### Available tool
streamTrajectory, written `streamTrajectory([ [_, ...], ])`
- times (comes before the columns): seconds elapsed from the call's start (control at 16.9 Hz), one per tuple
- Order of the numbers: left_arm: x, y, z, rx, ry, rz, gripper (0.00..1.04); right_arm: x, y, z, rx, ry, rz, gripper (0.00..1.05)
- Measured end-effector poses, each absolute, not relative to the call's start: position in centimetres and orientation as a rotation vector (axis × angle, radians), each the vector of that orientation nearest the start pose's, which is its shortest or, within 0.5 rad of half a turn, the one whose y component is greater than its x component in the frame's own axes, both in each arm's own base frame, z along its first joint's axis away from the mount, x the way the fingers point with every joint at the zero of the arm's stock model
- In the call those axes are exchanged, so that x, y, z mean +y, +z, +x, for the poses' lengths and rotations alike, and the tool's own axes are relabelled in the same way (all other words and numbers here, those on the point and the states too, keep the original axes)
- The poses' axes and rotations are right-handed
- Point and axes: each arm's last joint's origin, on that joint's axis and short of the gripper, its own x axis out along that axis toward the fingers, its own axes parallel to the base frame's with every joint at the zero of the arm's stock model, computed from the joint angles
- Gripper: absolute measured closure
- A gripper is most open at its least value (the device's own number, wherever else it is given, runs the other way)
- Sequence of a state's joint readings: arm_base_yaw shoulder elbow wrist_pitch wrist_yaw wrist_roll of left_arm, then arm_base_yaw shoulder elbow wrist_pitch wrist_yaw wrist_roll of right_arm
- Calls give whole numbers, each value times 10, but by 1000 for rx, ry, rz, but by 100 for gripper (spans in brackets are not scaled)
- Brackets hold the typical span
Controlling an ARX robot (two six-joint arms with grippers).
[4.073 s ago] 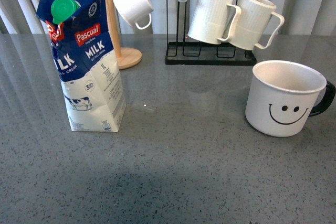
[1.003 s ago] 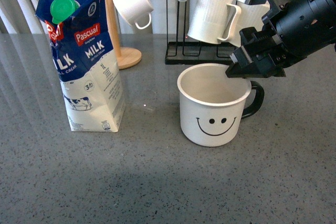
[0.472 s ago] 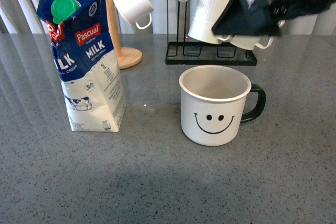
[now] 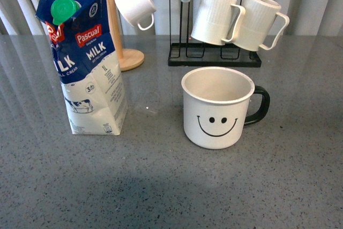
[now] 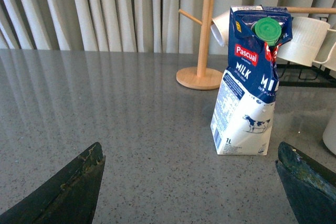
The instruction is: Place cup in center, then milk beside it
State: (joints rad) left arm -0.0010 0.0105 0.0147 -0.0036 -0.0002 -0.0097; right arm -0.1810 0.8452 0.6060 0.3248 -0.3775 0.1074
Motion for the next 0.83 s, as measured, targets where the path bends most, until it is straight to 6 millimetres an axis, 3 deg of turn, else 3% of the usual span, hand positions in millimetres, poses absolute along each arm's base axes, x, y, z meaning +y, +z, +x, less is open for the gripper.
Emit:
streamTrajectory([
  [0.18,0,167,97,-1,-1,-10,7,-40,264,133,-85,67,198,7],
  [0.35,0,167,97,0,0,-10,7,-18,222,98,8,14,87,38],
  [0.47,0,167,97,-1,-1,-10,7,1,199,98,9,32,27,65],
  [0.59,0,167,97,-1,-1,-10,7,0,193,98,12,-1,17,87],
  [0.65,0,167,97,-1,-1,-10,7,0,192,97,-7,1,11,104],
  [0.83,0,167,97,-1,-1,-10,7,0,180,98,10,0,7,103],
])
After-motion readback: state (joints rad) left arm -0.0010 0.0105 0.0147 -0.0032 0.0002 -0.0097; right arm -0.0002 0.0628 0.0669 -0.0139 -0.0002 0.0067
